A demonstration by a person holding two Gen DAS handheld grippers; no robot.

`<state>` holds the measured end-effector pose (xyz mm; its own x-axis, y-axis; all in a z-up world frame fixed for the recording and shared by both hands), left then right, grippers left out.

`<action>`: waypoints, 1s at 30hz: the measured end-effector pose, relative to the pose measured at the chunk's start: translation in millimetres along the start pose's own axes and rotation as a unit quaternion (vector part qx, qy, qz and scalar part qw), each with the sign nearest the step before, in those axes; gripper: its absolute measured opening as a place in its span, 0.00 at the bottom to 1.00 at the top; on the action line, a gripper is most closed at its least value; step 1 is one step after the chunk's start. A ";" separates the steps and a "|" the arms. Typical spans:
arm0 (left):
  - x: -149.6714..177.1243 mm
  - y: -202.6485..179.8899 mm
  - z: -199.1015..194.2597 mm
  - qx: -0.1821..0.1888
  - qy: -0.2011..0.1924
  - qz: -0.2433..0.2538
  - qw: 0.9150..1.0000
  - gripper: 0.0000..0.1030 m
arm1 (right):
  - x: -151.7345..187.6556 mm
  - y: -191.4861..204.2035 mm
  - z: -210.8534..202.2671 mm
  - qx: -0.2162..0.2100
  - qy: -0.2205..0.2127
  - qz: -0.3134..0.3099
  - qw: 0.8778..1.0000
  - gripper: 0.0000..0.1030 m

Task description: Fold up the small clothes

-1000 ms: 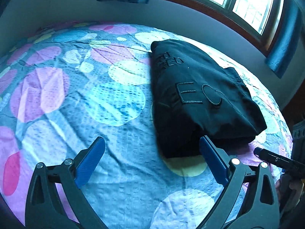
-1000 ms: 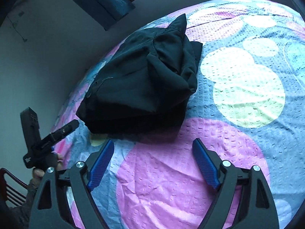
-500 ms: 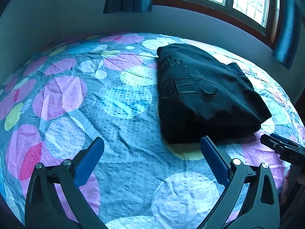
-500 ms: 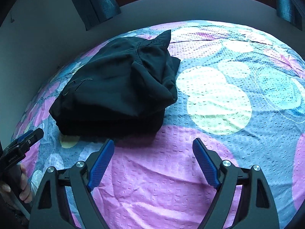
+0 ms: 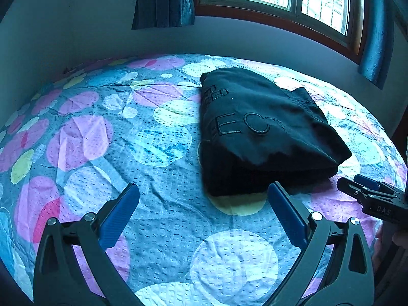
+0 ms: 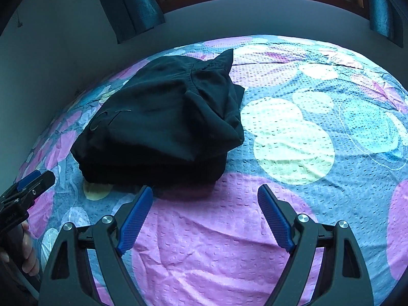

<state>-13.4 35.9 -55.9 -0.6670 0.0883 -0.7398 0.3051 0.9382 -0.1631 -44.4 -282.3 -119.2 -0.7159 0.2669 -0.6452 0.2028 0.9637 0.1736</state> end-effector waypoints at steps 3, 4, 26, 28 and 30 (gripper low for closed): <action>0.0 0.2 0.8 0.001 0.002 -0.001 1.000 0.98 | -0.4 -0.6 0.4 0.001 0.000 0.000 1.000 0.81; 0.4 0.5 1.3 -0.002 0.003 -0.001 1.000 0.98 | -0.2 -0.7 0.7 0.001 0.000 0.001 1.000 0.81; 1.3 1.3 0.7 -0.015 0.000 -0.003 1.000 0.98 | -1.6 -6.3 1.7 0.006 0.002 0.008 1.000 0.81; 0.7 1.9 -0.3 -0.016 -0.001 -0.005 1.000 0.98 | -0.9 -5.8 2.2 0.006 0.003 0.008 1.000 0.81; 0.0 2.8 -1.5 -0.018 -0.004 -0.006 1.000 0.98 | -0.6 -5.6 2.6 0.004 0.003 0.008 1.000 0.81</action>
<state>-13.6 39.0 -55.3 -0.6651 0.0742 -0.7430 0.2723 0.9506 -0.1488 -43.4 -287.8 -121.7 -0.7171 0.2817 -0.6375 0.2197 0.9594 0.1769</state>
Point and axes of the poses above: each gripper's, at about its wrist camera, not at the fingertips, and z roughly the way its jaws point, y to its left, x to its underside, the point moved 4 cm from there along z, roughly the way its jaws point, and after that the axes turned 9 degrees about x, right-handed, at the moved point
